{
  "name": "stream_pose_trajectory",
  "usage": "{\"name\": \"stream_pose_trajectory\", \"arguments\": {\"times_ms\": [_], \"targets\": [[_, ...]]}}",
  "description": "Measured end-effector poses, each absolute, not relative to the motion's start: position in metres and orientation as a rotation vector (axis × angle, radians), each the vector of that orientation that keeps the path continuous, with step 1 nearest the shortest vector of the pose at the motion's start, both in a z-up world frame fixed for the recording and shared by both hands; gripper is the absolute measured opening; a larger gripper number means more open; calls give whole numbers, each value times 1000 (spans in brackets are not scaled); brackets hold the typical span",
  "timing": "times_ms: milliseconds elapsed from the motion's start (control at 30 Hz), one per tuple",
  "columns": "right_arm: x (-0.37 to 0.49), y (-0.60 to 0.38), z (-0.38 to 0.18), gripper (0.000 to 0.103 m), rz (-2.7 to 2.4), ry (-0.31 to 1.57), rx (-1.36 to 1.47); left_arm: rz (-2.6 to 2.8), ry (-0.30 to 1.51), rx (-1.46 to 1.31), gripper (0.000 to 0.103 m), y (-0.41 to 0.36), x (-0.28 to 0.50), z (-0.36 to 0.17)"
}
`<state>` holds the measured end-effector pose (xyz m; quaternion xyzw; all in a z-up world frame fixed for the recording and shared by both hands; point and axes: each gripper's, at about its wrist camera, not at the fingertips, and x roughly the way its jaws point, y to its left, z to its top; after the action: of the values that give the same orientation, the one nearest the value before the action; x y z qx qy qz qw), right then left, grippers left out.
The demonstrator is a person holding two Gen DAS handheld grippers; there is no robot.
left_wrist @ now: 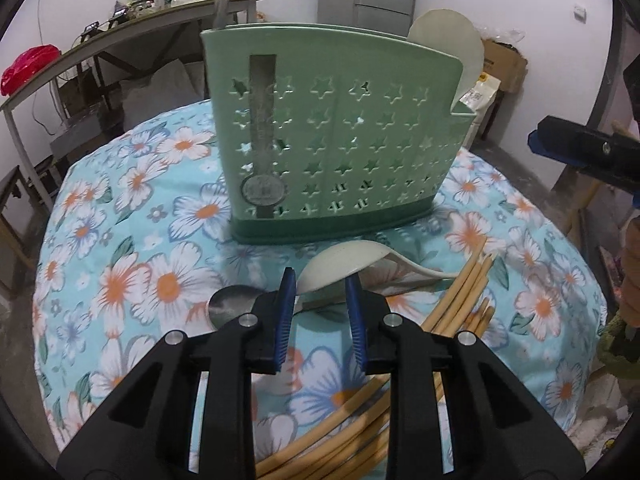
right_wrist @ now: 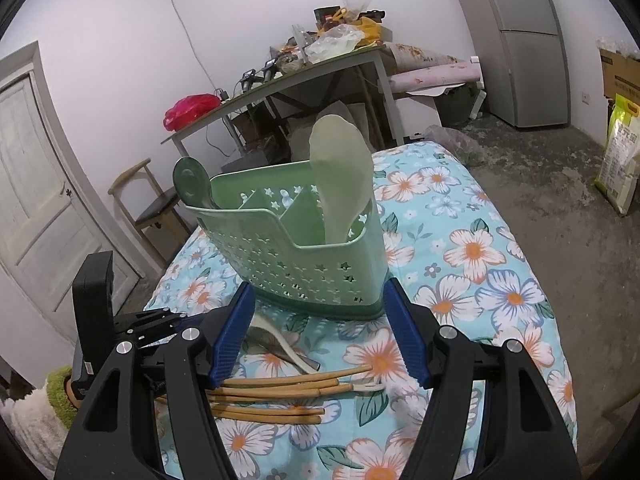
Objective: Organize utensils
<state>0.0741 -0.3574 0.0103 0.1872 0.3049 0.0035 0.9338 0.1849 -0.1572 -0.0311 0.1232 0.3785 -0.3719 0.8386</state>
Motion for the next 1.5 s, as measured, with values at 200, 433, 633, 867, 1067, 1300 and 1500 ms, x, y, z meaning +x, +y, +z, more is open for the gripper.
{"name": "stream_pose_trajectory", "arguments": {"times_ms": [200, 433, 633, 867, 1067, 1300, 1500], "targets": [[74, -357, 10, 65, 5, 624, 382, -828, 800, 237, 17, -164, 189, -31], [71, -359, 9, 65, -2, 626, 391, -881, 777, 255, 5, -171, 180, -28], [69, -360, 9, 65, -5, 622, 389, -845, 794, 214, 2, -166, 184, -26], [64, -363, 6, 65, -13, 624, 402, -814, 830, 169, 2, -163, 192, -28], [60, -363, 8, 65, -21, 622, 403, -823, 854, 154, 3, -169, 193, -33], [61, -362, 6, 65, -22, 633, 410, -828, 956, 110, 15, -176, 202, -49], [61, -362, 3, 65, -23, 638, 419, -824, 1045, -30, 21, -173, 215, -59]]}}
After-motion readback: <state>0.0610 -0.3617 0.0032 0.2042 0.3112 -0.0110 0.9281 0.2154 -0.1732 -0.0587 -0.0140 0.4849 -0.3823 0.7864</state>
